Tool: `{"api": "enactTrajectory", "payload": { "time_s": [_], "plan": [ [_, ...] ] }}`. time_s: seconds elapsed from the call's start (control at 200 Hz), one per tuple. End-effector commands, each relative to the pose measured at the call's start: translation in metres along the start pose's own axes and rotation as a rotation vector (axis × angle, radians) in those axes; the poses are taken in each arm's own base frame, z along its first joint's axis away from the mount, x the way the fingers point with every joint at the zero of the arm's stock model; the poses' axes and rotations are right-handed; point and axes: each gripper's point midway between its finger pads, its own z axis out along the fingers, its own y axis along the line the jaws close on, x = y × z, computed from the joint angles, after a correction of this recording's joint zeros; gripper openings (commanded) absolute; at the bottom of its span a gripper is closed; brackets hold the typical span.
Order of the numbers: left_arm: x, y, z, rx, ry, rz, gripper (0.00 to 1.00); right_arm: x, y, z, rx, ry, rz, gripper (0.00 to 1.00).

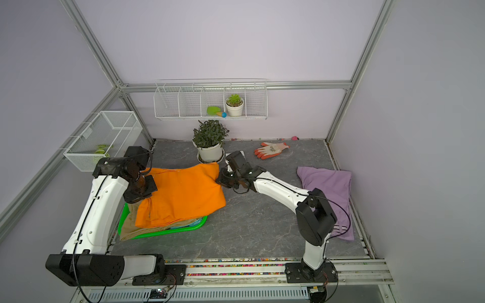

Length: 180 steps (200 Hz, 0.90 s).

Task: Put the folded long pants in the basket
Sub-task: Move the basket to the center of the board.

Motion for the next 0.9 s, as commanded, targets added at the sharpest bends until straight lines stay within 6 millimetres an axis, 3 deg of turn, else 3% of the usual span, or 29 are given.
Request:
{"api": "enactTrajectory", "payload": {
  "time_s": [0.0, 0.11, 0.22, 0.54, 0.69, 0.78, 0.895],
  "plan": [
    [-0.031, 0.042, -0.02, -0.161, -0.151, -0.09, 0.0, 0.008, 0.033, 0.016, -0.048, 0.007, 0.014, 0.0],
    [-0.035, 0.051, -0.018, -0.207, -0.155, -0.115, 0.0, 0.025, 0.047, 0.036, -0.054, 0.049, 0.009, 0.0],
    [-0.035, 0.048, -0.006, -0.217, -0.127, -0.105, 0.0, 0.036, 0.048, 0.051, -0.034, 0.072, 0.001, 0.0],
    [-0.03, 0.04, 0.019, -0.211, -0.077, -0.092, 0.0, 0.061, -0.002, 0.093, 0.063, 0.154, 0.031, 0.0],
    [-0.024, 0.029, 0.029, -0.152, -0.051, -0.072, 0.0, 0.066, -0.025, 0.094, 0.114, 0.177, 0.021, 0.0],
    [-0.017, 0.013, 0.034, -0.058, -0.019, -0.05, 0.0, 0.064, -0.042, 0.079, 0.209, 0.183, -0.068, 0.0],
    [0.001, -0.024, 0.034, 0.17, 0.054, -0.027, 0.0, 0.056, -0.079, 0.052, 0.273, 0.176, -0.082, 0.0]
  ]
}}
